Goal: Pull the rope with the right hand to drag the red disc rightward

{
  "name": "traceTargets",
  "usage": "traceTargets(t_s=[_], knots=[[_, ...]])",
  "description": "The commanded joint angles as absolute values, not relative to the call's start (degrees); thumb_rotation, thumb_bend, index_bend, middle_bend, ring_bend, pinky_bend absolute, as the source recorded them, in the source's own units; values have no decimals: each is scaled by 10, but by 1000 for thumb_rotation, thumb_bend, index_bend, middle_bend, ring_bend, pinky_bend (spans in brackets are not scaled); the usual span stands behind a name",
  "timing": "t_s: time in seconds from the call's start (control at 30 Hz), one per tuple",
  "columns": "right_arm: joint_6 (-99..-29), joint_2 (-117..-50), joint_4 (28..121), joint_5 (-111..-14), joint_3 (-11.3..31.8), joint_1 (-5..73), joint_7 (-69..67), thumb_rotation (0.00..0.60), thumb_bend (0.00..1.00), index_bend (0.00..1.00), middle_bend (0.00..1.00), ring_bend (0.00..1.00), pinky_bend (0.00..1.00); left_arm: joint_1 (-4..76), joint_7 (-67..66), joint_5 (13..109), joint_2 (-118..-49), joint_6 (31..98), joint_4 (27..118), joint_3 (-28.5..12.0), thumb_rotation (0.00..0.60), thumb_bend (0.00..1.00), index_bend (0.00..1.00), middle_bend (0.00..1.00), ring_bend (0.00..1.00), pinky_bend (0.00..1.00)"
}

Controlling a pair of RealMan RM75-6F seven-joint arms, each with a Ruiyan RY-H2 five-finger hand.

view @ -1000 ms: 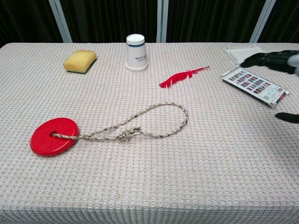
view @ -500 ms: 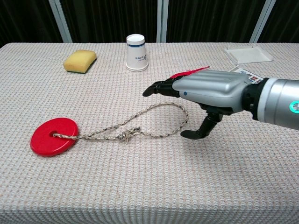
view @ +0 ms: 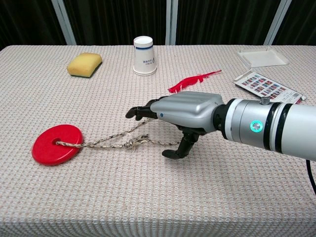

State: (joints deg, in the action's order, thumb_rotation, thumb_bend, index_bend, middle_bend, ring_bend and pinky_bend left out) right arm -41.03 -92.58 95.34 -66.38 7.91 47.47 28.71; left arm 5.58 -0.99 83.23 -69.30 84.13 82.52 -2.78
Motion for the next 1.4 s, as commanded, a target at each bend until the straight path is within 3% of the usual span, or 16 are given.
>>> traceTargets(t_s=[0.03, 0.47, 0.93, 1.4], knots=[[-417, -935, 945, -665, 72, 478, 283, 600, 288, 0, 146, 0, 0, 55, -7, 832, -694, 841, 823, -27, 600, 0, 198, 218, 105, 145], [-432, -953, 933, -667, 52, 486, 265, 600, 300, 0, 270, 0, 0, 51, 0, 829, -695, 841, 814, -28, 600, 1, 199, 218, 105, 145], [-446, -964, 917, -689, 40, 490, 246, 600, 344, 0, 507, 23, 0, 50, 12, 826, -701, 837, 802, -29, 600, 1, 198, 218, 105, 145], [-460, -957, 921, -692, 36, 487, 240, 600, 350, 0, 599, 69, 0, 48, 15, 825, -705, 834, 794, -27, 600, 1, 200, 217, 105, 145]])
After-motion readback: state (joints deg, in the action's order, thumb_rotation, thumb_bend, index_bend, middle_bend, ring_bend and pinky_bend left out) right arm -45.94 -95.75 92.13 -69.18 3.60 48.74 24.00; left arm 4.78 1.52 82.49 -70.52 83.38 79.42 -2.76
